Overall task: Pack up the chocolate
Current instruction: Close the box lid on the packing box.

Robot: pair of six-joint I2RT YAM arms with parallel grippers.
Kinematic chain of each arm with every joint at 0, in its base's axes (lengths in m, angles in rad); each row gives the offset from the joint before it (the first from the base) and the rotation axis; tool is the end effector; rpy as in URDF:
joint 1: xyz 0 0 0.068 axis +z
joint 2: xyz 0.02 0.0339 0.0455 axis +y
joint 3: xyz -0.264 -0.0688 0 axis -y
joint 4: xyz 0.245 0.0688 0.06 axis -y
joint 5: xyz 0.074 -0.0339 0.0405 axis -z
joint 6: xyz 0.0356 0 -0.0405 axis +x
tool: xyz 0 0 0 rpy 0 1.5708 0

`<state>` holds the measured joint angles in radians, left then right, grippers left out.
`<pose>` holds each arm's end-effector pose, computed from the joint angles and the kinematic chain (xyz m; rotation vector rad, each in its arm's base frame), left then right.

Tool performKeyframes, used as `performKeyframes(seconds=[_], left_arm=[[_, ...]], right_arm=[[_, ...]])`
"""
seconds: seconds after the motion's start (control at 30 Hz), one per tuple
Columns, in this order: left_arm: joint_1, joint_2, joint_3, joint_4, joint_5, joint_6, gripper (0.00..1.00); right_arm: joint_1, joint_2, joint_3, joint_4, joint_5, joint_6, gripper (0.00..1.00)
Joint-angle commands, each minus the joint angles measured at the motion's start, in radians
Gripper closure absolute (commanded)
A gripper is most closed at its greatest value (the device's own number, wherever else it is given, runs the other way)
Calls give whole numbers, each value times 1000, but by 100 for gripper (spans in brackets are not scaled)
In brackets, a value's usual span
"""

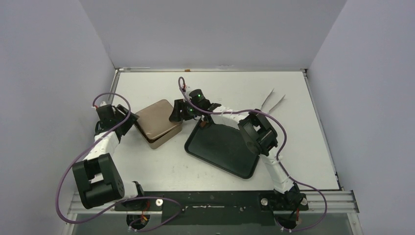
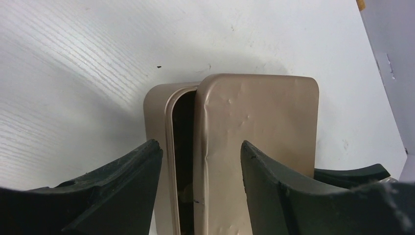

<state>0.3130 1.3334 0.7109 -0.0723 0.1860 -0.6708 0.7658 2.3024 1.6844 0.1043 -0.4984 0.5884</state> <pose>0.2643 0.0786 0.2062 -0.9892 2.0571 -0.3994 0.3648 0.3744 0.1652 -0.5398 2.2425 1.2873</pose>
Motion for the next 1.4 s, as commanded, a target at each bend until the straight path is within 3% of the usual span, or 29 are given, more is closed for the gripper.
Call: performKeyframes(seconds=[0.0,0.33,0.9,1.37], left_arm=[[-3,-22,15,-15,-9,43,42],[-2,0,93,-27,-33,113,42],[-7,283,379,18,14,270,46],[-34,458,489,2,133,303,48]], right_arm=[[3,-24,58,-44,12,-58,41],[-33,-27,115,-73,45,-53,34],[-37,57,241,-142,77,-52,49],[-31,84,250,-124,51,-49,61]])
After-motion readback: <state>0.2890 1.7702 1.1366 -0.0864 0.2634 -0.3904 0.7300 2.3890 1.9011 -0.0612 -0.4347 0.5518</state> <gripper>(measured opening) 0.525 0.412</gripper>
